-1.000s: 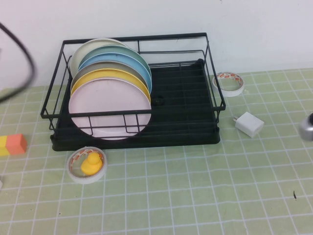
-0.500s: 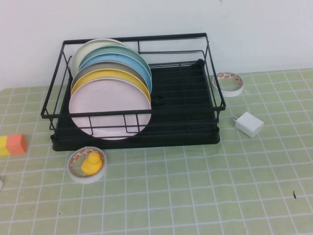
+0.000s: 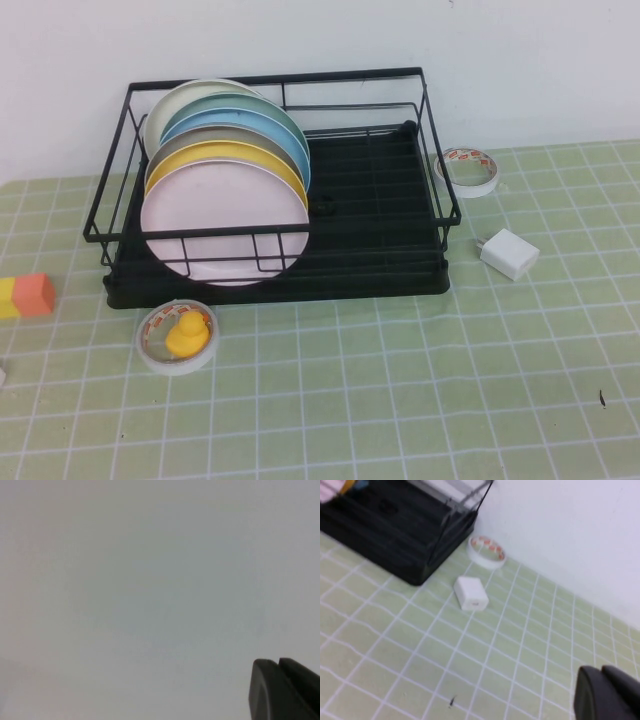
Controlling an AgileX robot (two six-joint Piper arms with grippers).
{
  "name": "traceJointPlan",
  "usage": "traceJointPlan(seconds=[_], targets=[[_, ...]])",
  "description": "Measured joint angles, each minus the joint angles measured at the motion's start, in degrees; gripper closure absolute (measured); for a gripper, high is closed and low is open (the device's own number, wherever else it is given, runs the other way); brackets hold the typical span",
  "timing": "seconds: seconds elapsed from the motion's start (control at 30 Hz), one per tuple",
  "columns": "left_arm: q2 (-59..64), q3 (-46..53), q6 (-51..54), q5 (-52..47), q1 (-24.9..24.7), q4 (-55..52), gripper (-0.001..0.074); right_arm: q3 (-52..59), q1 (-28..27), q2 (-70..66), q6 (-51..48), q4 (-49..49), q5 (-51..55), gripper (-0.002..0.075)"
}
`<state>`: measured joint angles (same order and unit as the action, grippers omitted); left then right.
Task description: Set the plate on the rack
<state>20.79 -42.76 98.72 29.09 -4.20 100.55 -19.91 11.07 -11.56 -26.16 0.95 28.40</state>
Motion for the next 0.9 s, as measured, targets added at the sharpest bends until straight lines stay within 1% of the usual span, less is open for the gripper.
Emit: traceJointPlan(seconds=[0.07,0.17,0.47,0.73,0.9], targets=[[-1.17,5.43,-2.04,2.01,0.0,0.26,0.0735,0.61,0.0,1.93,0.0,-0.95,-0.15,0.0721],[-2.59,11.9,-3.11,1.94,0.0,0.64,0.0735,0.84,0.0,2.63,0.0,-3.88,-0.04,0.0722],[-6.86,25.82,-3.38,-5.74,0.0,1.05,0.0735,0.84,0.0,2.63,-0.03,-10.19,5.73,0.0725],[-13.06,32.76,-3.38,-16.03,0.0,0.7,0.0735,0.84,0.0,2.63,-0.03,-10.41,7.22,0.0726],[-14.96,34.05,-3.38,-22.73,0.0,-0.04,0.0735,0.84,0.0,2.63,-0.03,-10.41,7.22,0.0726]])
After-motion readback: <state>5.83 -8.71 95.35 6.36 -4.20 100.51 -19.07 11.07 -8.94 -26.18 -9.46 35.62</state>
